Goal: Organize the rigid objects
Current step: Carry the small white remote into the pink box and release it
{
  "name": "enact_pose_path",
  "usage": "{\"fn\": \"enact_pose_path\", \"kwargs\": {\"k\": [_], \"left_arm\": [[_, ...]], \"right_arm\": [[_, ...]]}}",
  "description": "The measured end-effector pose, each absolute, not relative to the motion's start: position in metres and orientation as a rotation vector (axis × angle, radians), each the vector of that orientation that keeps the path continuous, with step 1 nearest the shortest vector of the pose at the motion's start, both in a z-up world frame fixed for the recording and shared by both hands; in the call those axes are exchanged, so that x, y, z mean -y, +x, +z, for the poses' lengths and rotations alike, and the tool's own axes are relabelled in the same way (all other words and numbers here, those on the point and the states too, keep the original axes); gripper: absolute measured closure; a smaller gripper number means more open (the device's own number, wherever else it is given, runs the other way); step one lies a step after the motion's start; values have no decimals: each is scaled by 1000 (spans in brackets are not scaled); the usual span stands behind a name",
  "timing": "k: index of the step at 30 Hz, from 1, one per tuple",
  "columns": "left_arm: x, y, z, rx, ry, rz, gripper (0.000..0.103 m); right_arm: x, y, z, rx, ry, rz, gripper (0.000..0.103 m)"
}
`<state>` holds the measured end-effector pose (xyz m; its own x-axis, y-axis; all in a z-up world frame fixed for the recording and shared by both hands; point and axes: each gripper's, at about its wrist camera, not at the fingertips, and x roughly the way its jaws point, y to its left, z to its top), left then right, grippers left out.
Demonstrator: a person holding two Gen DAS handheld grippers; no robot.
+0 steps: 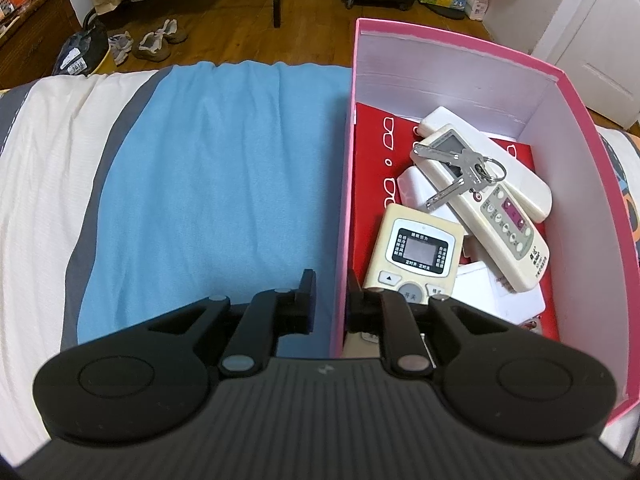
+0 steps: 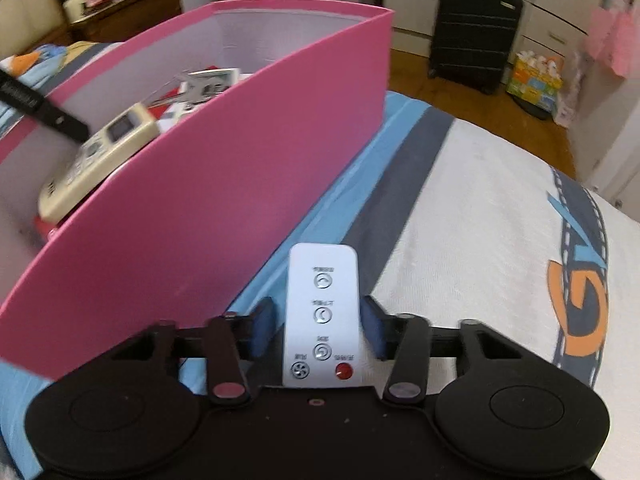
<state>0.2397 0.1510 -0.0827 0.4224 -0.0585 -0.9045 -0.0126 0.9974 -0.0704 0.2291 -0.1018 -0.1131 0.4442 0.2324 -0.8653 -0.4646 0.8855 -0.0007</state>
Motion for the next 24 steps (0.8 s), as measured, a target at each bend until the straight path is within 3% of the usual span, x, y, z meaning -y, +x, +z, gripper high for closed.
{"fn": "enact_pose_path", "kwargs": {"k": [15, 24], "left_arm": [[-150, 238, -83, -1140, -68, -25, 89], [-150, 239, -82, -1142, -69, -26, 89]], "right_arm": [[85, 199, -66, -1030, -376, 324, 59], [71, 176, -6, -907, -394, 330, 59]]}}
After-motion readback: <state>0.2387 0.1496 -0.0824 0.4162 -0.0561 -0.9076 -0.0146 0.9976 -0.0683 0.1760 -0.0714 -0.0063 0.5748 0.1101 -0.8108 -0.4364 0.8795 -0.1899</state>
